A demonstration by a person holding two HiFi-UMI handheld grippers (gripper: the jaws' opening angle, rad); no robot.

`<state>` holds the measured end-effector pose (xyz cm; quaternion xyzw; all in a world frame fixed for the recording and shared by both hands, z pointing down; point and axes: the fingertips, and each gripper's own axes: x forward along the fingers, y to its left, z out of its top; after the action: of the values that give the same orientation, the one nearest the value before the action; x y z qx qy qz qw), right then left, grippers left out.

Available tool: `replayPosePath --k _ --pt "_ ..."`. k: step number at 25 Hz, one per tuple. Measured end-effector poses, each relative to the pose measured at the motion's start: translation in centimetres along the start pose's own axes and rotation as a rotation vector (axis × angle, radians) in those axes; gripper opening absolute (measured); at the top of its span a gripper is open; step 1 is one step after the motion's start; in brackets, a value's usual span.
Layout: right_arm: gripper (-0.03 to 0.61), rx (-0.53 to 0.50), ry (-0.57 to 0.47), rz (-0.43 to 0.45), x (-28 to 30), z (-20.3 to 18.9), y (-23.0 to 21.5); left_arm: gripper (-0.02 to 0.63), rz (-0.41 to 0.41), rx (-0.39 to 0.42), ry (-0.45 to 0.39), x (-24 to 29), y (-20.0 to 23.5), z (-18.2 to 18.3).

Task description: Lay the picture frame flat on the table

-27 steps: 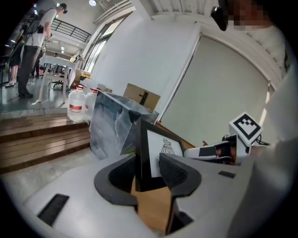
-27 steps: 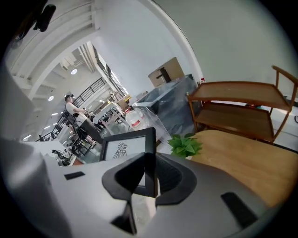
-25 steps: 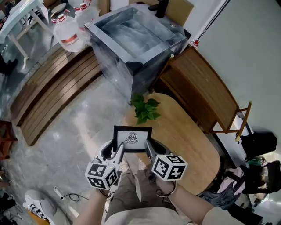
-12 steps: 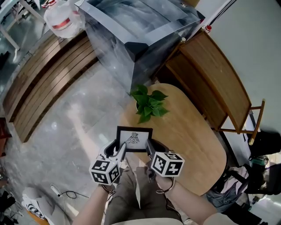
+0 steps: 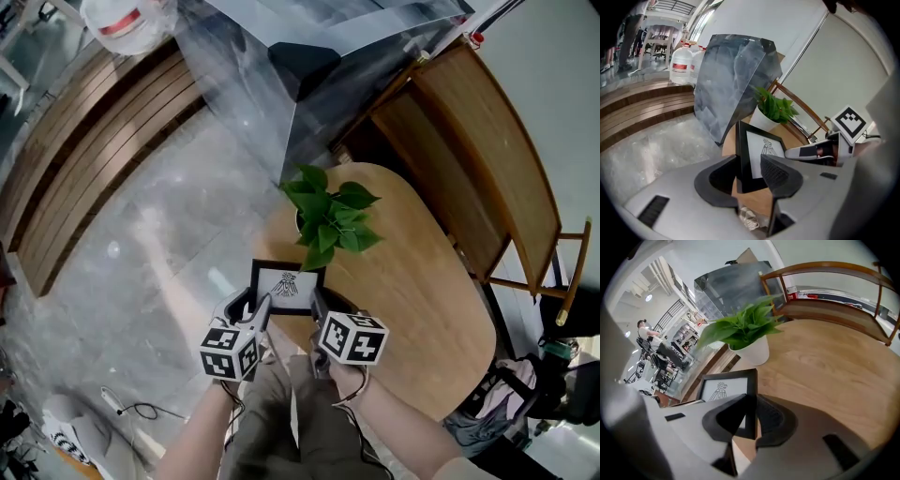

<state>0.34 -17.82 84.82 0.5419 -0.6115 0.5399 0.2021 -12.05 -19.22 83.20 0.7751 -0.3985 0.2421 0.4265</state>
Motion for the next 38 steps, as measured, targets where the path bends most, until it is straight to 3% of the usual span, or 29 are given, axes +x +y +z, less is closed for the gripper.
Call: replayPosePath --k 14,26,29,31,36,38 --pt "0.052 -0.063 0.041 -0.047 5.5 0.1 -2.6 0.152 0.125 0.087 0.110 5.6 3.2 -1.6" --pt "0.071 -0.097 0.023 -0.083 4.8 0.5 -3.3 0.183 0.159 0.091 0.135 4.5 3.3 -2.0" --pt "0.039 -0.135 0.011 -0.083 2.9 1.1 -2.9 0.181 0.157 0.106 0.118 2.5 2.9 -1.1" --pt "0.018 -0.172 -0.013 -0.081 1.2 1.9 -2.3 0.124 0.152 0.139 0.118 1.0 2.2 -0.5" --pt "0.011 -0.218 -0.081 -0.049 -3.5 4.6 0.1 0.087 0.181 0.327 0.108 -2.8 -0.1 2.2" --pt "0.008 -0.232 -0.105 -0.029 -5.6 5.5 1.7 0.054 0.189 0.359 0.087 -4.7 -1.2 3.5"
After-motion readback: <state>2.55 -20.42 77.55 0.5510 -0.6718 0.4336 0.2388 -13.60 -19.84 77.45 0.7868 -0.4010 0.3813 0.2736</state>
